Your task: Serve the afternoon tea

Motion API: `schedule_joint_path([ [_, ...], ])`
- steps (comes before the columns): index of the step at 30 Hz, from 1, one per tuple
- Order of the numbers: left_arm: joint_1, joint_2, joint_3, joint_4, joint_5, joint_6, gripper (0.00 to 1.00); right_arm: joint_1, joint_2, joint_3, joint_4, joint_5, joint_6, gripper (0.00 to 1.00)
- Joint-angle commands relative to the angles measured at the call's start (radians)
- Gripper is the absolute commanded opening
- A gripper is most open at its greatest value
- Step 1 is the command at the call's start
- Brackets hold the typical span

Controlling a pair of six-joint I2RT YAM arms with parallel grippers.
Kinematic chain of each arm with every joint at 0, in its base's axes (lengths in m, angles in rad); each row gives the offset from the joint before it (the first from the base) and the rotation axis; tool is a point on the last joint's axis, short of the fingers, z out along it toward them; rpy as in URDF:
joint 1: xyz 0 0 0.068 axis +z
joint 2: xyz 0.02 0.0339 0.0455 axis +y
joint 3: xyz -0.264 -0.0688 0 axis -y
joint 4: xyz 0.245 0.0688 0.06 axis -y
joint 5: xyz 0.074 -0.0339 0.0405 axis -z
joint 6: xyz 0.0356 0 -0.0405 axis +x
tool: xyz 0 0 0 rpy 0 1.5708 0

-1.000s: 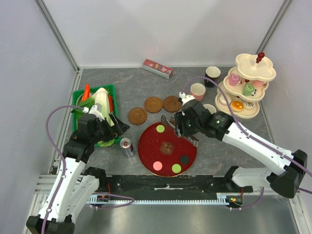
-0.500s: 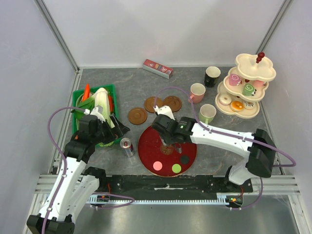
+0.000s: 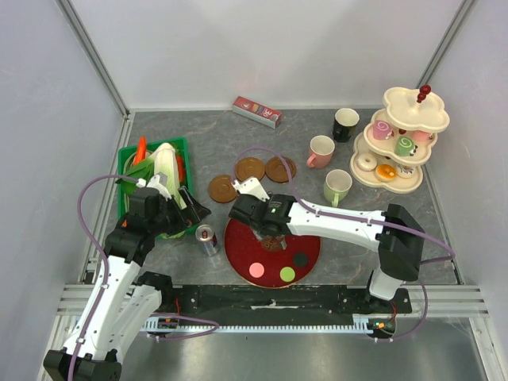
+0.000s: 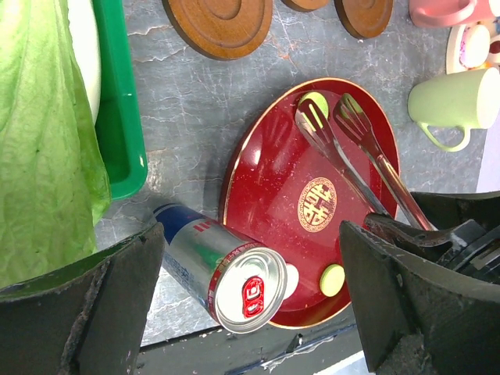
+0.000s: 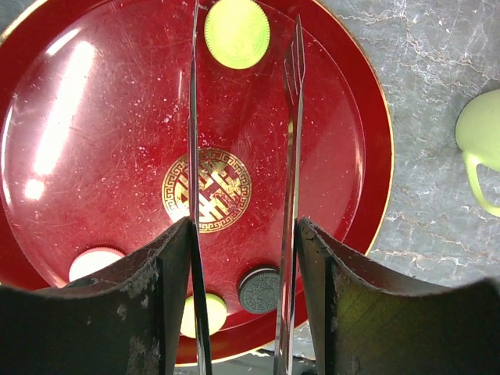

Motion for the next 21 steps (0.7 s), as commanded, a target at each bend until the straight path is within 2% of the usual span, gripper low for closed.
schedule_joint_path([
  [1, -0.002, -0.004, 0.003, 0.013, -0.01, -0.008, 0.98, 0.018, 0.025, 0.058, -0.017, 0.054, -0.028, 0.62],
  [21, -0.004, -0.011, 0.002, 0.011, -0.011, -0.009, 0.98, 0.035, 0.094, 0.101, -0.066, 0.077, -0.034, 0.57],
])
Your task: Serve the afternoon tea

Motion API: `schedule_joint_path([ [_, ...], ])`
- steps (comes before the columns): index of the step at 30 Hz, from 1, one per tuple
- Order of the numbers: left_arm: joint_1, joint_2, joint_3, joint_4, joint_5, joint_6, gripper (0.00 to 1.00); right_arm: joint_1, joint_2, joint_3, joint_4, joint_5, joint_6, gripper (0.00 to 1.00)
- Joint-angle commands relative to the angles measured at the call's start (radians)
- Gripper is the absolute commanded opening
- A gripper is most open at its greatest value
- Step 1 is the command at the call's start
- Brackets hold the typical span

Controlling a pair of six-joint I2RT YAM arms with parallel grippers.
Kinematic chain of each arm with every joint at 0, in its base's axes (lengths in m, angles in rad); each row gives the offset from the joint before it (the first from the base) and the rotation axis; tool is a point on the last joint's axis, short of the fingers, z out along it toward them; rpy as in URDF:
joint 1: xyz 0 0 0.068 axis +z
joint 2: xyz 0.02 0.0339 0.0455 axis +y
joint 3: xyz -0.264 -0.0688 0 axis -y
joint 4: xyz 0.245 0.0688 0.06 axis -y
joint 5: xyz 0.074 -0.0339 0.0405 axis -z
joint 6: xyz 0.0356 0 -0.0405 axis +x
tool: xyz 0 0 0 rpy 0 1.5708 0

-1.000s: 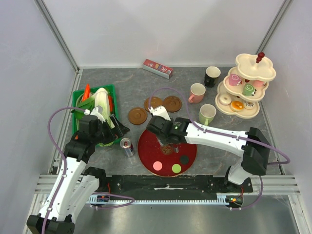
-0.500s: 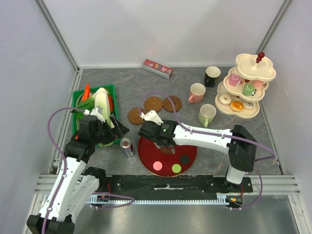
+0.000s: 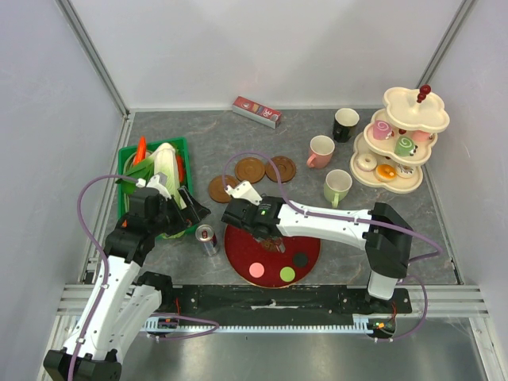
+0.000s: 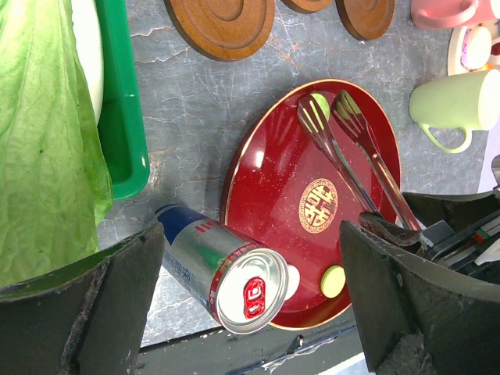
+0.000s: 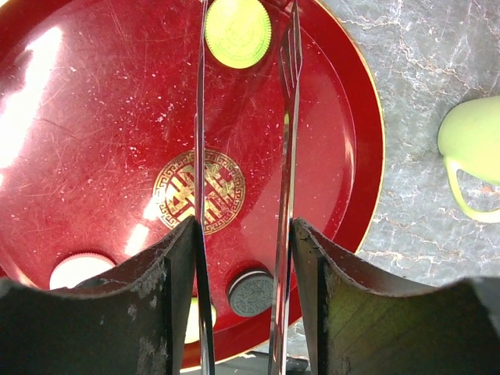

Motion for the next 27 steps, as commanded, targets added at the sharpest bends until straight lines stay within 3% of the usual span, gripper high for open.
schedule_joint_path([
  [1, -0.002, -0.009, 0.003, 0.011, -0.001, -0.008, 0.98, 0.006, 0.012, 0.041, -0.02, 0.028, 0.002, 0.57],
  [27, 0.0, -0.014, -0.001, 0.011, -0.006, -0.012, 0.98, 0.006, -0.055, 0.058, -0.023, 0.082, -0.004, 0.49],
])
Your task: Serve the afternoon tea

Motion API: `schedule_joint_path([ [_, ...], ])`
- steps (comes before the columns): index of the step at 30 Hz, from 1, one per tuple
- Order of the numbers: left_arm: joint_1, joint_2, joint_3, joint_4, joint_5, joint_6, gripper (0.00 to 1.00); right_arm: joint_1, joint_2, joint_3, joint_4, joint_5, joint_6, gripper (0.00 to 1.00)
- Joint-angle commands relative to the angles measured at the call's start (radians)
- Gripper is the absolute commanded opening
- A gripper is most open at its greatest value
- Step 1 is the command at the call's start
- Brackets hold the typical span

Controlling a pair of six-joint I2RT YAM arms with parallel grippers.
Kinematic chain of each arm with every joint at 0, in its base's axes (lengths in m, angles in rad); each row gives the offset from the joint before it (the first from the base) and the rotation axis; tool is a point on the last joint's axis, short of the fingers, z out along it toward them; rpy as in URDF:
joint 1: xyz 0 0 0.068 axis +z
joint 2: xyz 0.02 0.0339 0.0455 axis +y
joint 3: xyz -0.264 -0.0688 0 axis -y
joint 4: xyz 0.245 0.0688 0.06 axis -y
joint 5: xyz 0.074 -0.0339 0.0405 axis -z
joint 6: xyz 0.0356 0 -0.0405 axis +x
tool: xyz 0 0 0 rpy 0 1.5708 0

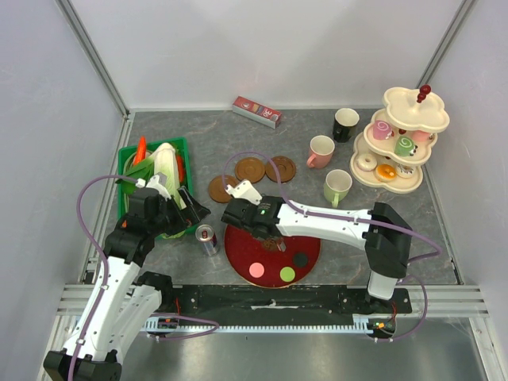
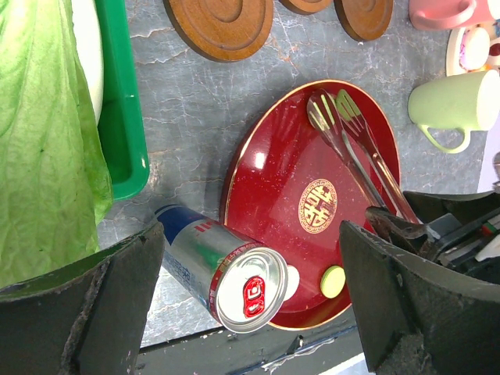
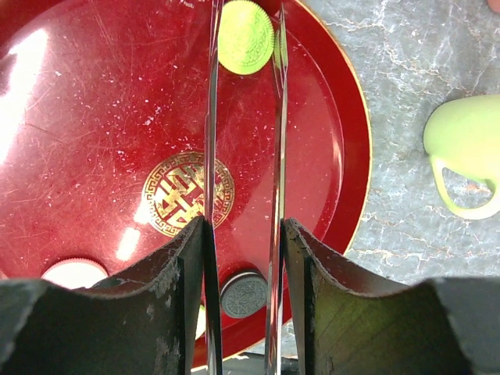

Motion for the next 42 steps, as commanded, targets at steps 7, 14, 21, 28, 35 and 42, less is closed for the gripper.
schedule_joint_path([
  [7, -0.004, -0.006, 0.0, 0.012, -0.004, -0.012, 0.98, 0.008, -0.124, 0.051, -0.016, 0.081, -0.003, 0.49],
  [14, -0.004, -0.006, 0.003, 0.012, -0.006, -0.012, 0.98, 0.006, -0.207, 0.103, -0.076, 0.188, 0.002, 0.49],
  [21, -0.002, 0.002, 0.007, 0.03, -0.001, -0.019, 0.98, -0.122, -0.261, 0.246, -0.113, 0.273, -0.065, 0.49],
  [28, -0.002, 0.028, 0.004, 0.076, 0.028, -0.031, 0.98, -0.369, -0.279, 0.424, -0.088, 0.36, -0.193, 0.45],
  [35, -0.002, 0.062, 0.006, 0.125, 0.046, -0.029, 0.98, -0.65, -0.232, 0.511, -0.053, 0.356, -0.285, 0.45],
  [42, -0.004, 0.105, 0.015, 0.142, 0.054, -0.009, 0.98, -0.903, -0.114, 0.628, 0.03, 0.181, -0.335, 0.44],
])
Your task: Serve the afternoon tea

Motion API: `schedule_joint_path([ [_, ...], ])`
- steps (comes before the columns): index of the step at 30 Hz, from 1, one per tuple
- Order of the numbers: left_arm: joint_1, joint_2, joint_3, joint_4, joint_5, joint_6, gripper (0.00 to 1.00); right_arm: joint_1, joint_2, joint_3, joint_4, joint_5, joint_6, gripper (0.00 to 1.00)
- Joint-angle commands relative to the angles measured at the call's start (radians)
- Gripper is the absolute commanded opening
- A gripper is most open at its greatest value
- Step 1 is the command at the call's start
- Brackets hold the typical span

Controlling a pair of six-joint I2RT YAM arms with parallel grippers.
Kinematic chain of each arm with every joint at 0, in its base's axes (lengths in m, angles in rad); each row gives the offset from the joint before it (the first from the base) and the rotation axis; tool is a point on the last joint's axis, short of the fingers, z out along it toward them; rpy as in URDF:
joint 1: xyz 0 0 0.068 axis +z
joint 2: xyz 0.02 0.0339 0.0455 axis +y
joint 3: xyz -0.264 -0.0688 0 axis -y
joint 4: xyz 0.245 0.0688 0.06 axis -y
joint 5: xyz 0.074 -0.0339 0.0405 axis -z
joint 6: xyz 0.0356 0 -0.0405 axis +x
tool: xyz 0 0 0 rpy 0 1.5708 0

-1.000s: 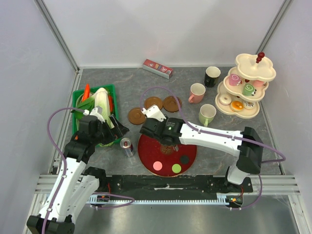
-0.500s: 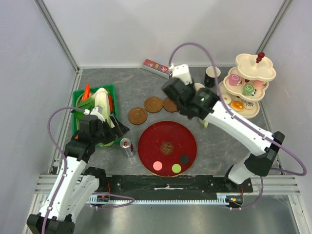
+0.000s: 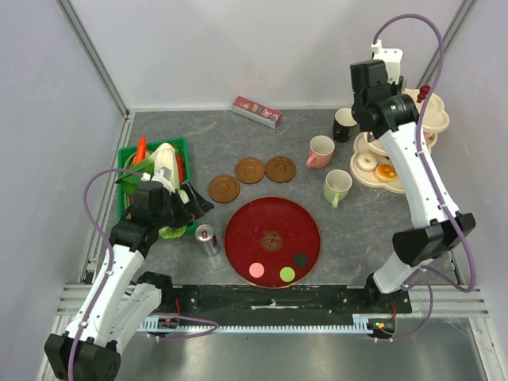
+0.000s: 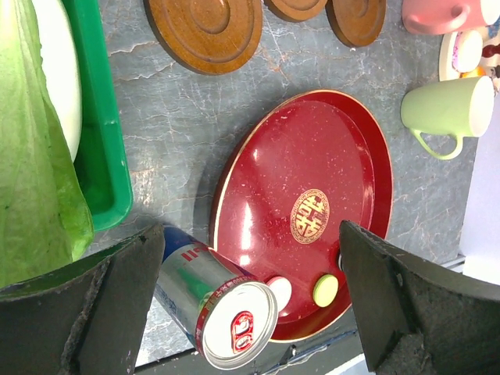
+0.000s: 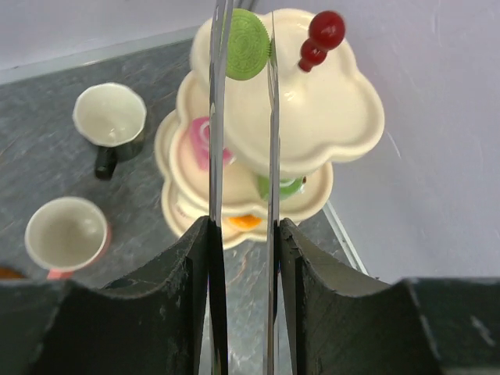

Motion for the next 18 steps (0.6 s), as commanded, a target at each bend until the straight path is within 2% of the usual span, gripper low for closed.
schedule_joint_path([
  [1, -0.002, 0.013, 0.013, 0.049, 0.021, -0.003, 0.98, -0.084, 0.075, 0.098, 0.088, -0.089, -0.075, 0.44],
  [6, -0.002, 0.009, 0.012, 0.053, 0.01, -0.001, 0.98, -0.155, 0.137, 0.129, 0.108, -0.166, -0.089, 0.44],
  [15, -0.002, 0.018, 0.013, 0.053, 0.007, 0.002, 0.98, -0.205, 0.149, 0.083, 0.108, -0.145, -0.08, 0.45],
  [18, -0.002, 0.019, 0.012, 0.053, 0.009, 0.002, 0.98, -0.21, 0.138, 0.066, 0.108, -0.157, -0.071, 0.48],
])
